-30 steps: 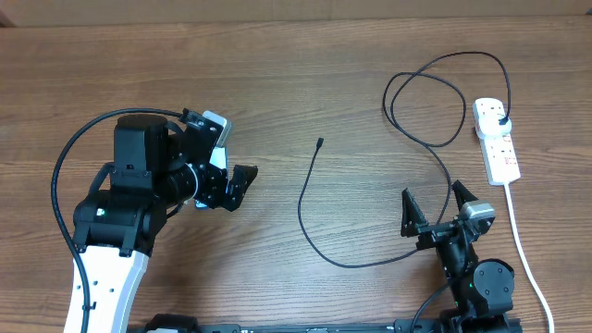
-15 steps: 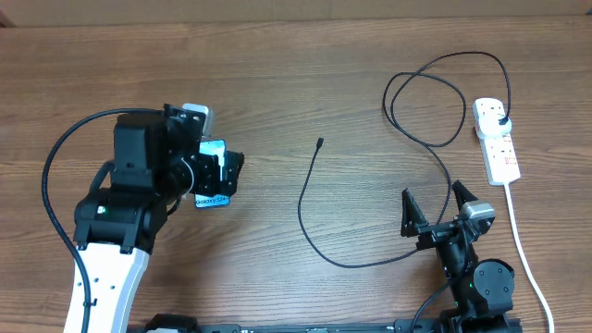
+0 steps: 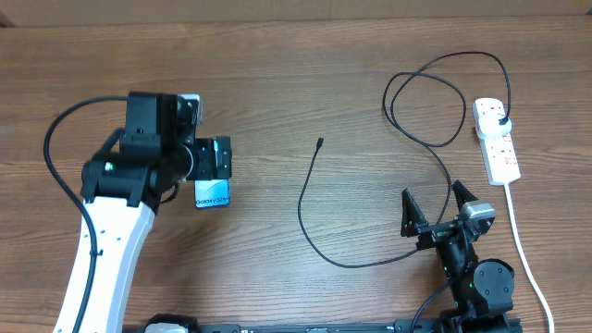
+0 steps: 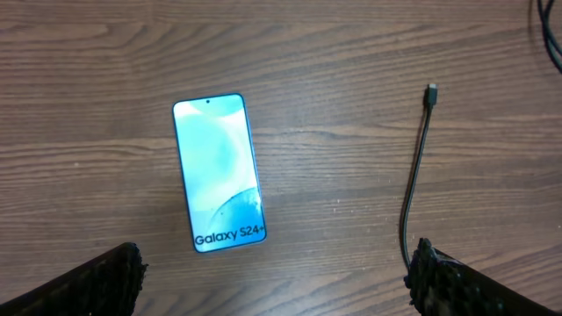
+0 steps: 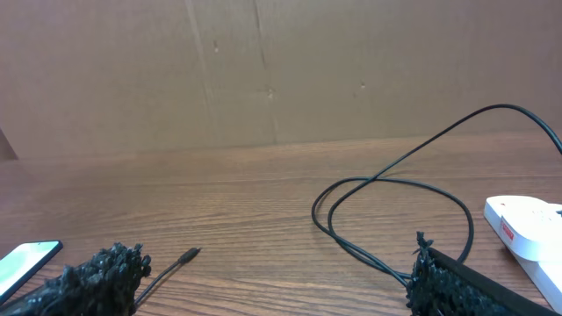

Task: Plug charger to phone and switch on socket
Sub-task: 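Raise the left arm and move the left gripper above the phone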

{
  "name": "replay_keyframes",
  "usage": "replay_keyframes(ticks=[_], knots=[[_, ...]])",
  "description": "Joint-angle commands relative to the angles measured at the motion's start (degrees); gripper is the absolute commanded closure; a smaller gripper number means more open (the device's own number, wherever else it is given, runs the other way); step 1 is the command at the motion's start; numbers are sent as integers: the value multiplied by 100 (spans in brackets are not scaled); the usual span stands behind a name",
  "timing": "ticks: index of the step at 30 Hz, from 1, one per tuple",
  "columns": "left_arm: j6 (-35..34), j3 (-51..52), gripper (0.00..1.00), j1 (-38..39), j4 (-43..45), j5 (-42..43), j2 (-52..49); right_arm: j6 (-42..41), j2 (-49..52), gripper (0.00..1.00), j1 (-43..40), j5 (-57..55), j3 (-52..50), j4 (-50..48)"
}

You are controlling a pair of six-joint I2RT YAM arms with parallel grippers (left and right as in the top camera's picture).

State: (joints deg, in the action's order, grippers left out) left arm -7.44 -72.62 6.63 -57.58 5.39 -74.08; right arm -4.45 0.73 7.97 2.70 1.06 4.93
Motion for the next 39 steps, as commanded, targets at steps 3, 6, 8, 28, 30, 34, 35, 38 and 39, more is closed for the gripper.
replay_keyframes(ticks=[3,6,8,28,30,34,35,38,39], knots=[[-236,-542,1,-24,-168,-138,-293,0,-57,0,33,-11,-61,-31],[-251,-632,0,-26,-199,-138,-348,0,-57,0,33,-11,-61,-31],[-317,-638,0,-28,-201,-155,-350,0,-57,0,33,-11,-61,-31],[-466,-1593,0,-35,-1067,-299,-1025,0,-57,0,33,-11,-61,-31],[-463,-1722,0,-35,-1167,-299,-1207,0,-57,0,33,-11,-61,-31],[-463,-1821,0,-37,-1246,-299,-1458,0,-57,0,33,-11,-61,-31],[-463,-1827,0,-39,-1246,-299,-1499,0,-57,0,33,-11,-61,-31],[-466,-1832,0,-103,-1246,-297,-1574,0,-57,0,33,-11,-61,-31],[-463,-1832,0,-129,-1246,-295,-1582,0,-57,0,33,-11,-61,-31]])
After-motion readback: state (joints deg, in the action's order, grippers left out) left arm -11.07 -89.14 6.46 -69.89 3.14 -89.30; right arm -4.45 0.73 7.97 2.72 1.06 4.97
